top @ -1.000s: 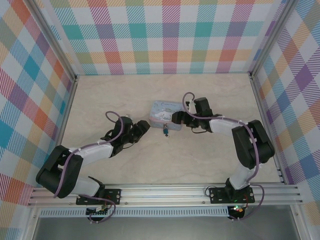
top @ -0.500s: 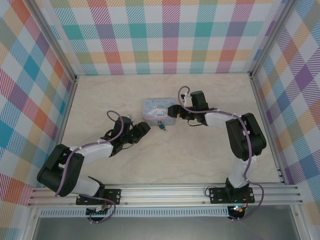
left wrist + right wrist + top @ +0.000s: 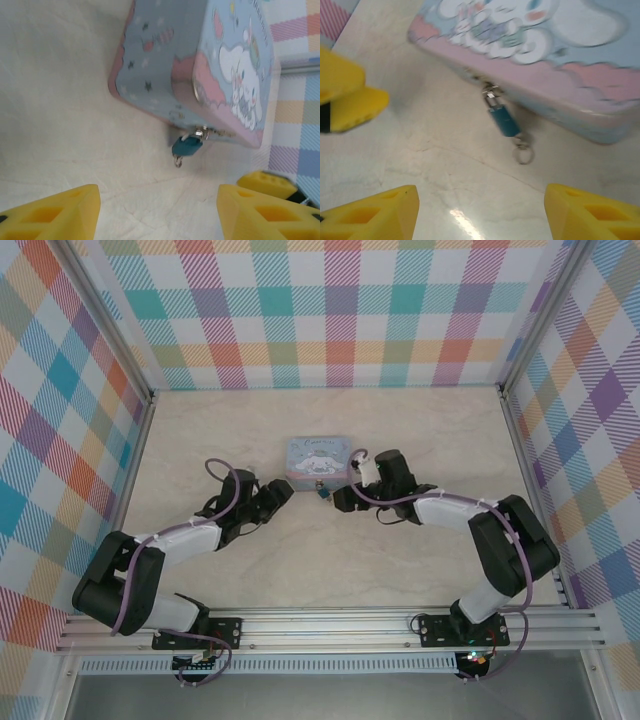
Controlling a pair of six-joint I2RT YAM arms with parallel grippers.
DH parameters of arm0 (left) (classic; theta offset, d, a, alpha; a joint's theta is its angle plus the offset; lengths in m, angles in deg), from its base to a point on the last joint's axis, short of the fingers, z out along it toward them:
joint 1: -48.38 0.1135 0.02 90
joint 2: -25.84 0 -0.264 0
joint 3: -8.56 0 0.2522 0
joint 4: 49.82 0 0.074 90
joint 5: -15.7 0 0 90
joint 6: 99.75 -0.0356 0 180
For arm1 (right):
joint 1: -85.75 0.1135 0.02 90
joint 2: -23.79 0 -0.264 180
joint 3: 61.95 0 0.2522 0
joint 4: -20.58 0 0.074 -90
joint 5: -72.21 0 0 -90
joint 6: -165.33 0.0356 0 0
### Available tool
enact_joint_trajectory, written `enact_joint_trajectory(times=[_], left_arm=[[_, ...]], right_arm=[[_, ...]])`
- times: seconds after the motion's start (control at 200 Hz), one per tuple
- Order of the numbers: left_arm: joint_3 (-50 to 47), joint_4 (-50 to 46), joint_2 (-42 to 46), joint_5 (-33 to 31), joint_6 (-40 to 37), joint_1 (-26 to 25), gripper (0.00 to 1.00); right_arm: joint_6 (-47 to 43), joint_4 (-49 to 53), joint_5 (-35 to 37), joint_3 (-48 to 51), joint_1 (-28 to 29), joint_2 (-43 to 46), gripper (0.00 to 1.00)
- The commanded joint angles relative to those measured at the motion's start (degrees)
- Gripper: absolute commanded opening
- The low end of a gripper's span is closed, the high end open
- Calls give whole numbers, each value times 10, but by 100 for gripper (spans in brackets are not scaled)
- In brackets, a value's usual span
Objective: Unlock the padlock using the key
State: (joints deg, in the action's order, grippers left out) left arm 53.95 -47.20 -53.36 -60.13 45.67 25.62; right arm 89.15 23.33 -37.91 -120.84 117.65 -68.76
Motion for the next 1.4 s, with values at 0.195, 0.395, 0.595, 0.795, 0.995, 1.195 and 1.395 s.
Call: enact_joint_trajectory(times=[0.195, 0.395, 0.595, 0.795, 0.995, 1.195, 1.395], left_arm=[[12, 5, 10, 32, -2, 26, 63], [4, 5, 15, 35, -5, 33, 63], [-1, 11, 18, 37, -3, 36, 63], [-5, 10, 23, 38, -2, 39, 63], [-9, 9, 23, 38, -2, 40, 63], [-11, 8, 21, 38, -2, 39, 63], [-10, -8, 32, 41, -12, 40, 63]], right_arm=[[-47, -24, 35, -56, 29, -91, 66], [-61, -48, 63, -70, 33, -115, 63], [-75, -73, 75, -86, 37, -145, 62], [-76, -112, 60, -95, 37, -176, 60], [-65, -159, 20, -93, 37, -193, 51], [-65, -161, 20, -82, 32, -185, 28], [-72, -152, 18, -63, 26, -172, 15]])
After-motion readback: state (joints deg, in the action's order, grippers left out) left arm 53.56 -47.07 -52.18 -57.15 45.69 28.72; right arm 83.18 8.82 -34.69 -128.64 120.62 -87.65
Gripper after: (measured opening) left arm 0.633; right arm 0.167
